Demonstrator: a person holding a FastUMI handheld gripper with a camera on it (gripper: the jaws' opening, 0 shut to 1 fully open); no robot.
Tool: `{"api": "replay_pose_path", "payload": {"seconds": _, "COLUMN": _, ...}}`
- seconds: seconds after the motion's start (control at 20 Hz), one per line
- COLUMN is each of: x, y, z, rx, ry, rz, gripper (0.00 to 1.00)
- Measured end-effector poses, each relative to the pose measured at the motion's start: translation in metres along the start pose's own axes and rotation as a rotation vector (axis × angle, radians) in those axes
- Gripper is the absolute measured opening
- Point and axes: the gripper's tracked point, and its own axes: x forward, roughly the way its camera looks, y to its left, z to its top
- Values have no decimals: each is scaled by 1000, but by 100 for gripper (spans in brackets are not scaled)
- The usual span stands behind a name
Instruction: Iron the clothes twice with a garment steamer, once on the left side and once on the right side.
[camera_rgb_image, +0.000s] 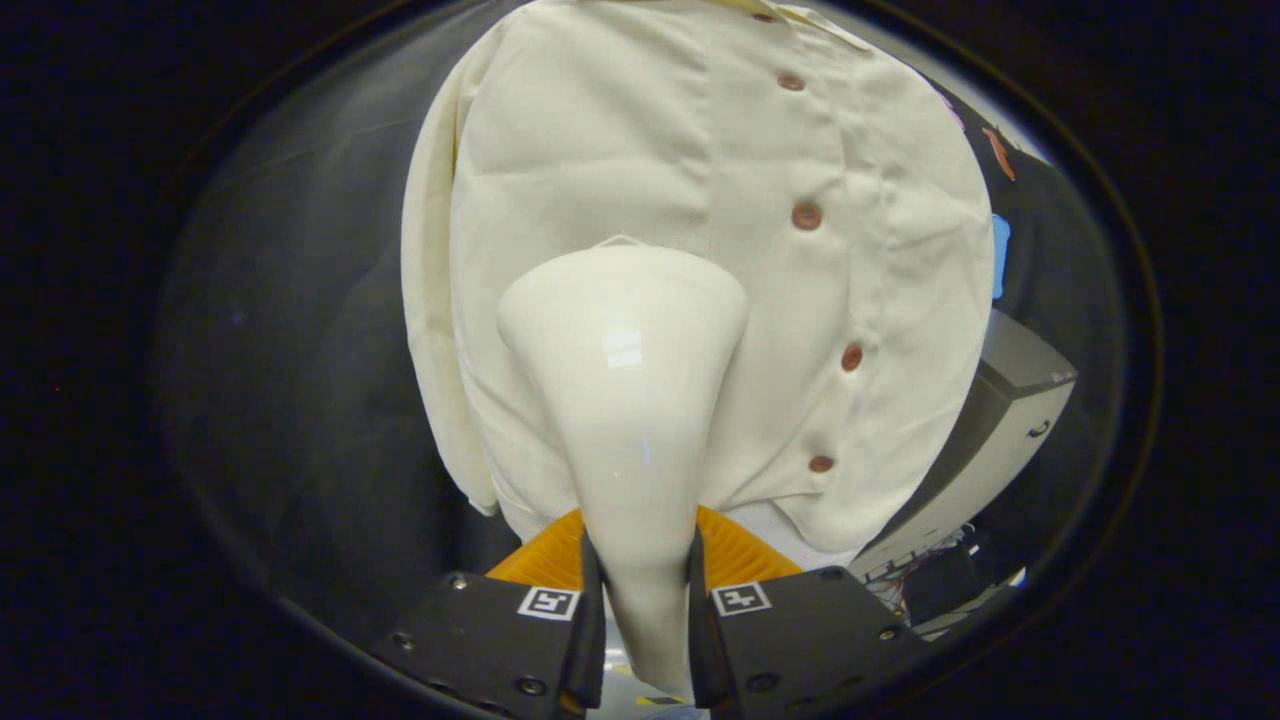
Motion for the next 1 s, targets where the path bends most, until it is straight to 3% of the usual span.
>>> {"api": "replay_pose_path", "payload": {"seconds": 0.55, "x": 26, "y": -2, "z": -98, "rx": -21, "ry": 174, "rz": 25, "gripper": 34}}
{"api": "replay_pose_path", "payload": {"seconds": 0.75, "x": 15, "y": 4, "z": -122, "rx": -63, "ry": 231, "rz": 43, "gripper": 34}}
{"api": "replay_pose_path", "payload": {"seconds": 1.0, "x": -35, "y": 0, "z": -114, "rx": -46, "ry": 175, "rz": 27, "gripper": 35}}
